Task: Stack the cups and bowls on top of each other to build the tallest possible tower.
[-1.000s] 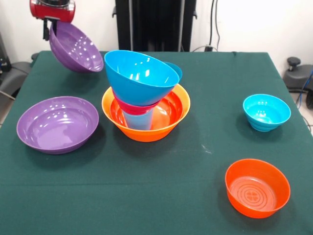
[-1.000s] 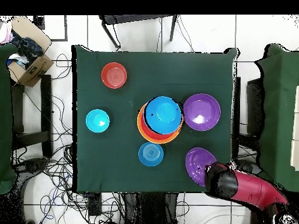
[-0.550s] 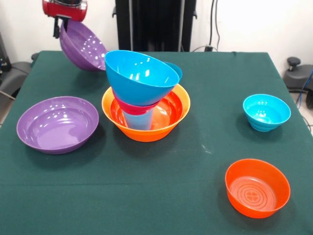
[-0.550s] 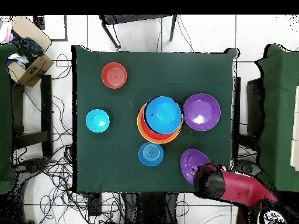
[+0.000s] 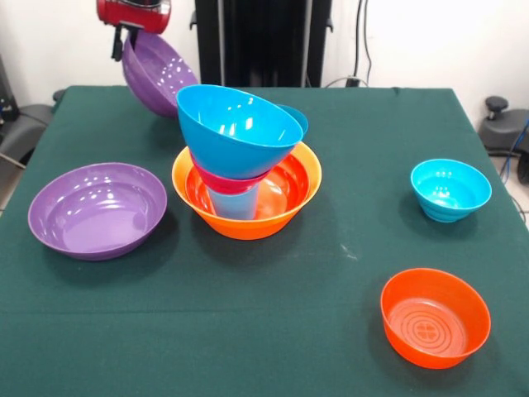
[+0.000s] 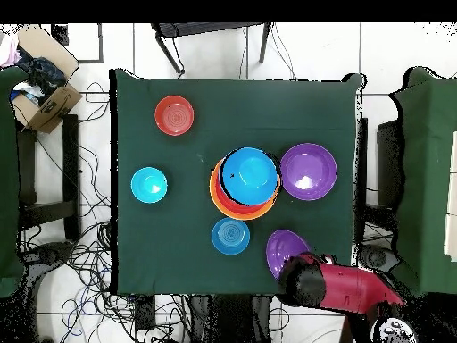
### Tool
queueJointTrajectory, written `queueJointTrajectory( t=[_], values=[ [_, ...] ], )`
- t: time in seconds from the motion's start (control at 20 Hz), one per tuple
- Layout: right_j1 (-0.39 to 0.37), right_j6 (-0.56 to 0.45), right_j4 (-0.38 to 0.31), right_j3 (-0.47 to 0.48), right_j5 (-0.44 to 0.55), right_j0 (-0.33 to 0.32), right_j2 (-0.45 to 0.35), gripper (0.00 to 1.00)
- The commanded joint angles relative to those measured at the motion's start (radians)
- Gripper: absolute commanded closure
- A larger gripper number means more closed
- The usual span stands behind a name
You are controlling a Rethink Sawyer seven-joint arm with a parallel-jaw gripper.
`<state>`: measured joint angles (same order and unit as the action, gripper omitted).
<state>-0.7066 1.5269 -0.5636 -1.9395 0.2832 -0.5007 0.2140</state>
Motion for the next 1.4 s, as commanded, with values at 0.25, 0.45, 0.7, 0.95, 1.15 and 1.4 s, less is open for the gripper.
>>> queueJointTrajectory(
  t=[0.25, 0.45, 0.7, 0.95, 1.15, 1.4],
  values=[
    [0.053, 0.212, 0.034, -0.022, -0.07, 0.048, -0.046, 1.0],
    [0.068, 0.273, 0.078, -0.004, -0.041, 0.095, -0.045, 1.0],
    [0.104, 0.331, 0.128, 0.04, -0.008, 0.186, -0.034, 1.0],
    [0.098, 0.382, 0.195, 0.03, 0.027, 0.267, -0.036, 1.0],
    [0.106, 0.431, 0.245, 0.017, 0.035, 0.338, -0.021, 1.0],
    [0.116, 0.464, 0.276, -0.003, 0.022, 0.391, -0.008, 1.0]
  ],
)
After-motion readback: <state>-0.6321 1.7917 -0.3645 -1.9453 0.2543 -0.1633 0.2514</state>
